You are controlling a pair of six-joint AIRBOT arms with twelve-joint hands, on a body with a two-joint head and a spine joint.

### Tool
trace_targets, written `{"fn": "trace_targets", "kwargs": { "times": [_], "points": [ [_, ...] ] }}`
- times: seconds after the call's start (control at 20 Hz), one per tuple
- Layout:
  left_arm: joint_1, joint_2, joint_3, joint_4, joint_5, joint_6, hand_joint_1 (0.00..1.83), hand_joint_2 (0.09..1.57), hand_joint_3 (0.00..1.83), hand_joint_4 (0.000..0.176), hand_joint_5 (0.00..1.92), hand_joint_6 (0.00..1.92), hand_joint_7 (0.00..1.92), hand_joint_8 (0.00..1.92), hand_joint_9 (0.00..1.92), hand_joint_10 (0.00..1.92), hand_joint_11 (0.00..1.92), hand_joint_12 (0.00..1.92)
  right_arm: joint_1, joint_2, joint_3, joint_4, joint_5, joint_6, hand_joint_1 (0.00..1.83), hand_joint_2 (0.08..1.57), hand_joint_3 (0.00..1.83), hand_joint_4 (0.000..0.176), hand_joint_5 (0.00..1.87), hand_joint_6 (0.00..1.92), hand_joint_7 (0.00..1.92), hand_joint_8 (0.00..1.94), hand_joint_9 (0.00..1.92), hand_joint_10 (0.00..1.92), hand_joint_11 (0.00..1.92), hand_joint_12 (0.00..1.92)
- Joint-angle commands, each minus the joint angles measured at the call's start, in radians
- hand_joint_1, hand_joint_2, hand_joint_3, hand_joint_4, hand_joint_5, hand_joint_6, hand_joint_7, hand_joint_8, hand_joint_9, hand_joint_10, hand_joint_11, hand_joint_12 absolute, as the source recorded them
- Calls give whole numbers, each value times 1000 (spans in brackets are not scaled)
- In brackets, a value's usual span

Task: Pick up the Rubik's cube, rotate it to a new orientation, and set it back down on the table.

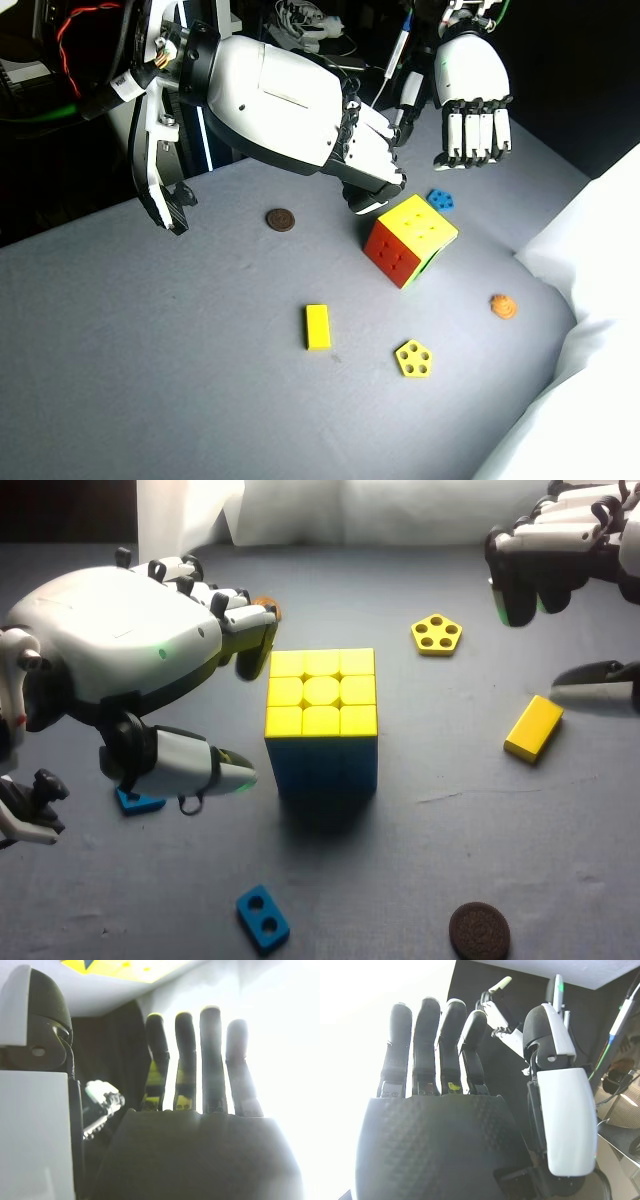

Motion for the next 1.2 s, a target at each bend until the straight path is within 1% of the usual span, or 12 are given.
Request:
{"fn": "trace_targets", "kwargs": {
  "times": [0.0, 0.25, 0.3, 0.4, 0.5, 0.55, 0.6, 0.65, 0.8, 1.0, 1.1, 1.15],
  "points": [
    [-16, 4, 1, 18, -79, 6, 609, 1131, 24, 53, 0, 0, 28, 1, 46, 3, 0, 330, 15, 5, 0, 18, 93, -4, 513, 1307, 49, 0, 239, 1126, 352, 1174, 277, 1606, 166, 1921],
    [-33, 4, 1, -24, -91, 27, 615, 1140, 8, 48, 0, 0, 28, 3, 54, 2, 0, 423, 13, 5, -1, 26, 90, -5, 588, 1298, 7, 0, 236, 1143, 348, 1185, 291, 1599, 183, 1921],
    [-42, 4, -1, -49, -91, 51, 617, 1142, 8, 45, 0, 0, 30, 3, 60, 4, 0, 426, 13, 5, -2, 27, 86, -5, 574, 1309, 8, 0, 220, 1160, 349, 1187, 279, 1603, 164, 1921],
    [-67, -4, -6, -155, -91, 150, 616, 1139, 4, 45, 0, 0, 37, 3, 69, 5, 0, 452, 11, 7, -4, 29, 82, -5, 539, 1327, 10, 0, 187, 1176, 311, 1210, 237, 1629, 132, 1921],
    [-93, -24, -5, -269, -94, 260, 626, 1138, 2, 44, 0, 0, 34, 0, 49, 1, 0, 401, 6, 10, -6, 37, 80, -5, 552, 1317, 3, 0, 189, 1167, 322, 1205, 261, 1611, 162, 1921],
    [-108, -38, -5, -328, -105, 325, 624, 1145, 4, 49, 0, 0, 7, 0, 27, 0, 0, 378, -9, 10, -9, 40, 20, 30, 542, 1320, 3, 0, 182, 1160, 312, 1198, 255, 1604, 155, 1921],
    [-120, -58, -2, -392, -120, 384, 613, 1149, 5, 48, 0, 0, 1, 0, 21, 0, 0, 375, -39, 10, -14, 40, -42, 39, 530, 1323, 3, 0, 200, 1129, 310, 1182, 253, 1601, 145, 1921],
    [-124, -79, -1, -448, -143, 431, 603, 1150, 4, 44, 0, 0, 0, 0, 11, 2, 0, 341, -72, 4, -12, 40, -39, 16, 537, 1320, 1, 0, 204, 1118, 307, 1175, 245, 1602, 134, 1921],
    [-120, -128, 6, -492, -193, 434, 664, 1121, 0, 33, 0, 0, 0, 0, 0, 0, 0, 290, -88, 0, -3, 40, -1, 19, 550, 1315, 0, 0, 204, 1106, 304, 1174, 234, 1604, 130, 1921],
    [-98, -197, 31, -533, -229, 434, 786, 1058, 0, 49, 0, 0, 0, 0, 0, 0, 0, 179, -100, -2, 0, 114, 50, 20, 504, 1327, 4, 0, 194, 1103, 279, 1167, 221, 1608, 103, 1921],
    [-84, -226, 34, -563, -271, 434, 812, 1046, 0, 45, 0, 0, 0, 0, 0, 0, 0, 139, -122, -9, 1, 216, 83, -49, 534, 1314, 0, 0, 208, 1092, 300, 1169, 232, 1615, 123, 1921],
    [-77, -235, 34, -574, -284, 434, 802, 1041, 0, 42, 0, 0, 0, 0, 0, 0, 0, 167, -131, -10, 1, 275, 79, -101, 544, 1306, 0, 0, 225, 1078, 316, 1155, 243, 1602, 130, 1921]
  ]
}}
